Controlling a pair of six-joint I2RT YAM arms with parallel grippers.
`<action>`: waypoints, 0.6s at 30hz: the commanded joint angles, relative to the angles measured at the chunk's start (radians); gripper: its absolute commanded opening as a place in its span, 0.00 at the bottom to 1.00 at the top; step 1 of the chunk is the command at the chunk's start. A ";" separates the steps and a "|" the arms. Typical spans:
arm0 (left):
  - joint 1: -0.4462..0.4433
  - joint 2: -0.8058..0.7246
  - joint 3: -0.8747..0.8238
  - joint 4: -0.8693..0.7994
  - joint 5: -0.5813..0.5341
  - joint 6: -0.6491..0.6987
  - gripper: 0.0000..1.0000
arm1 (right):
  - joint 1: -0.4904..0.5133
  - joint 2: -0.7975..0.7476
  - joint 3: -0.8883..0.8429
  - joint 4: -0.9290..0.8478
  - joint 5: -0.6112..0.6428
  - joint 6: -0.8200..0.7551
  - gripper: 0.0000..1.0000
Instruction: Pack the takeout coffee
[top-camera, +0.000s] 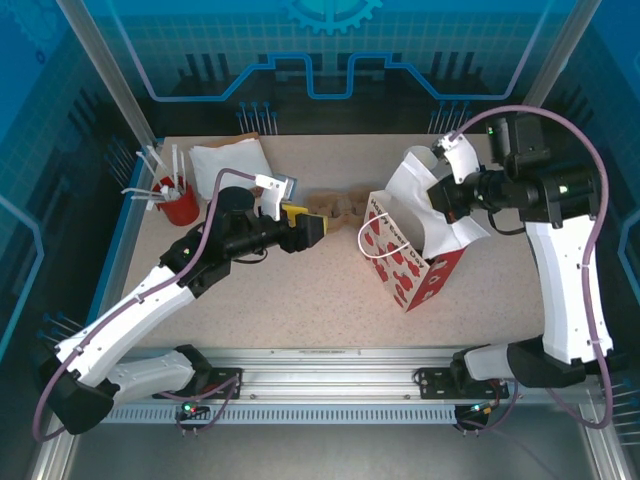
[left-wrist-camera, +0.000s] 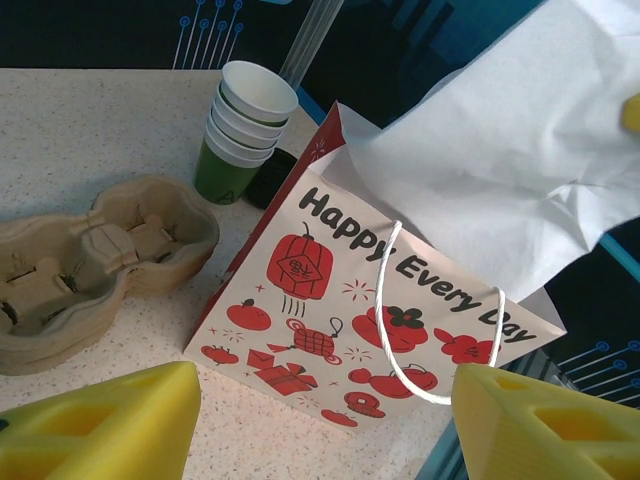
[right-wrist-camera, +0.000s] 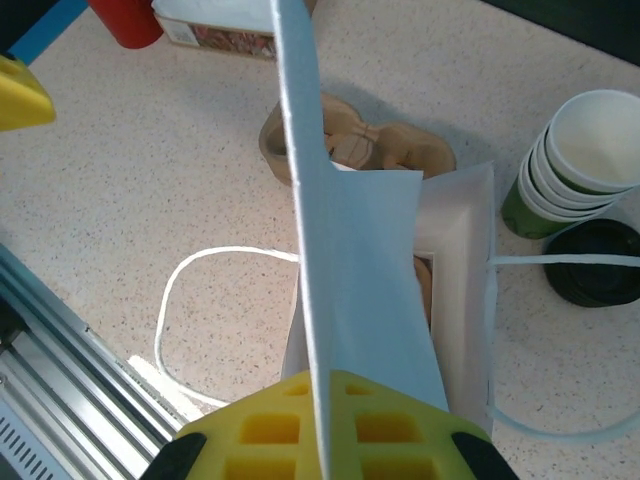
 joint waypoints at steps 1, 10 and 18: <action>-0.006 0.012 0.027 0.000 -0.013 0.002 0.69 | -0.004 0.035 -0.010 0.000 -0.032 -0.013 0.00; -0.005 0.044 0.028 0.008 -0.008 -0.006 0.69 | 0.009 0.103 -0.070 0.032 0.055 -0.006 0.00; -0.005 0.073 0.023 -0.021 -0.067 0.020 0.71 | 0.060 0.138 -0.216 0.114 0.071 0.034 0.09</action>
